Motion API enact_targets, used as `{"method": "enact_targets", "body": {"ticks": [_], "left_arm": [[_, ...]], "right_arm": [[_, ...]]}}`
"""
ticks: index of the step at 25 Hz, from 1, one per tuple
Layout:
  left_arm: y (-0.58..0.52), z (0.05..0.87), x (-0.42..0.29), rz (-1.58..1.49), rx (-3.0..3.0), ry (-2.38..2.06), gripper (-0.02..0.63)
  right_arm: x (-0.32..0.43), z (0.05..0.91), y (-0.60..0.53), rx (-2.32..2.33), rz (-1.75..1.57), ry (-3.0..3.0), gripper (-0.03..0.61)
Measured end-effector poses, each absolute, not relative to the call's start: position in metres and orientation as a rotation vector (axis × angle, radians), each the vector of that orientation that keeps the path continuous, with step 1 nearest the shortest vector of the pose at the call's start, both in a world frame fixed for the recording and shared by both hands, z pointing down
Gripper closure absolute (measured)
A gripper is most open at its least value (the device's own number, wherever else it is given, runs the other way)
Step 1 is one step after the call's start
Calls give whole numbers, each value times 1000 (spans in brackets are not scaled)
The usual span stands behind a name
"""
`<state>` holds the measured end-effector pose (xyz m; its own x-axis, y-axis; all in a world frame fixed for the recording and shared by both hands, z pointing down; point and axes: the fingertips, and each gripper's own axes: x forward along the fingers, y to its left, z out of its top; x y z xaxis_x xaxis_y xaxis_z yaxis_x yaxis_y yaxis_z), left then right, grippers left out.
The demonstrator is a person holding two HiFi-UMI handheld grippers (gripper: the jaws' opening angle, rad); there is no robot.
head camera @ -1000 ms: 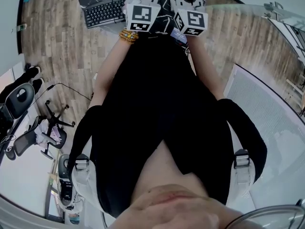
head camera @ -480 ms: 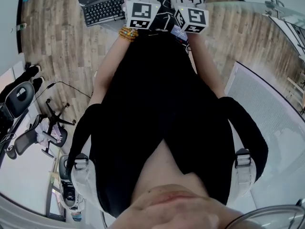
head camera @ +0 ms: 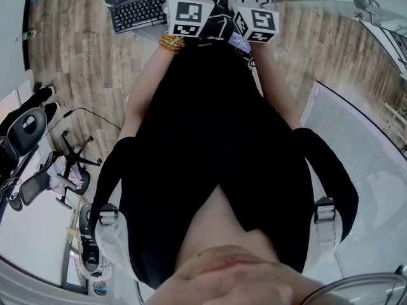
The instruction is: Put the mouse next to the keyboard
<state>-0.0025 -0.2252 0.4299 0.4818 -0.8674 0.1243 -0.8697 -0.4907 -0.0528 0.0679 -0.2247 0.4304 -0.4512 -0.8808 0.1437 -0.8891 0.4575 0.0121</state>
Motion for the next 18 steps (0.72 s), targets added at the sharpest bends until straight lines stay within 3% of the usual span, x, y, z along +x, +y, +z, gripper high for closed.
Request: {"method": "enact_targets", "body": {"ticks": [18], "left_arm": [[-223, 434, -3, 223, 2678, -1569, 600]], "right_arm": [[74, 444, -220, 1573, 148, -2529, 551]]}}
